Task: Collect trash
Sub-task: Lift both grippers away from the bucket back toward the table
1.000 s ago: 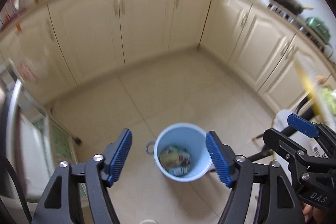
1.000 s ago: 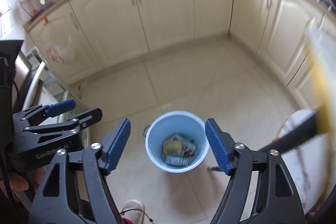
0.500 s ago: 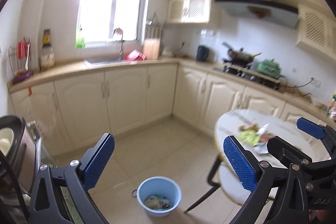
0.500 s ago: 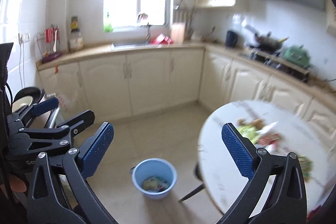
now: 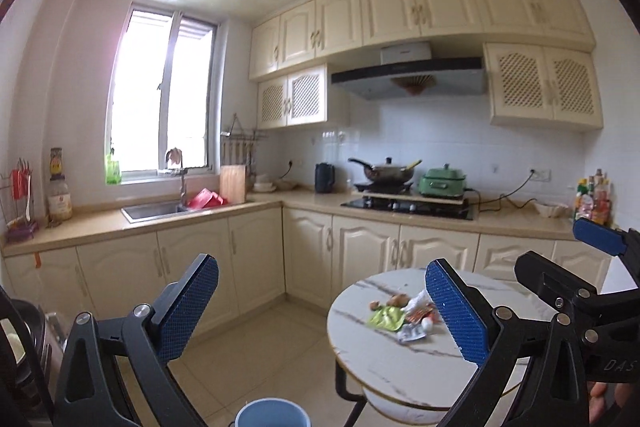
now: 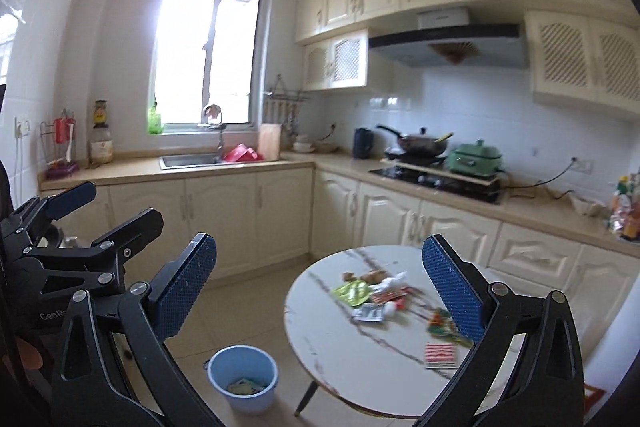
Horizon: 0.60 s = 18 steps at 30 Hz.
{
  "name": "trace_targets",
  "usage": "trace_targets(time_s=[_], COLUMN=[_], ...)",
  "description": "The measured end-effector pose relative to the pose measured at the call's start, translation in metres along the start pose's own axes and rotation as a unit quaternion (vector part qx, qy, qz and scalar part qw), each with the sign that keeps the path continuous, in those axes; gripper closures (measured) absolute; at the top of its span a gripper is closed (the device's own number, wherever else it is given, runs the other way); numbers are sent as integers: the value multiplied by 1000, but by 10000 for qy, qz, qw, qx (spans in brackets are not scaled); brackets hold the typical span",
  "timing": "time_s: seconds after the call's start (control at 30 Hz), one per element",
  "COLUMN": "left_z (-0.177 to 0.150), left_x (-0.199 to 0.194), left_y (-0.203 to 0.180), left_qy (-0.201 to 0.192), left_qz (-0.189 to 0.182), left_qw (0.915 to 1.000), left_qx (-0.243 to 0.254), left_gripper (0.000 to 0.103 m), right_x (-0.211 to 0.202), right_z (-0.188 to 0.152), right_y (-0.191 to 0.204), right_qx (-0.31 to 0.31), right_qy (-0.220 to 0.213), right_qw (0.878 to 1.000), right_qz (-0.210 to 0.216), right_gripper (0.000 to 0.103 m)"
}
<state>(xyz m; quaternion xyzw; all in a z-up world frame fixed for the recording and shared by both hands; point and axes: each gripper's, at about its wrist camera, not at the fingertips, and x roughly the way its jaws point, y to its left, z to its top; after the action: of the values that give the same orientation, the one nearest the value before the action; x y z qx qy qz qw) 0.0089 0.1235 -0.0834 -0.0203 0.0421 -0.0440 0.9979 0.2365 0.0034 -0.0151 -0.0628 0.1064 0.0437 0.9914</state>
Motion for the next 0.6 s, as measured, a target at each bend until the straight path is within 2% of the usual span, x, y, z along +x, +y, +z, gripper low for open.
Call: trace_targets(time_s=[0.17, 0.33, 0.47, 0.6], left_z=[-13, -24, -22, -13], left_x=[-25, -32, -22, 7], left_y=[-8, -12, -16, -24], left_qy=[-234, -296, -246, -58], left_qz=[-188, -297, -352, -372], left_qw=[9995, 9990, 9988, 9989], left_qx=[88, 126, 229, 278], left_gripper=[1, 1, 1, 1], right_x=[-30, -37, -39, -30], right_z=[9, 10, 5, -2], right_y=[-27, -48, -72, -93], right_qx=[102, 168, 304, 419], right_qy=[-211, -215, -183, -40], right_qw=[9991, 9979, 9965, 9947], right_qz=[-340, -595, -752, -943], right_gripper=[0, 0, 0, 0])
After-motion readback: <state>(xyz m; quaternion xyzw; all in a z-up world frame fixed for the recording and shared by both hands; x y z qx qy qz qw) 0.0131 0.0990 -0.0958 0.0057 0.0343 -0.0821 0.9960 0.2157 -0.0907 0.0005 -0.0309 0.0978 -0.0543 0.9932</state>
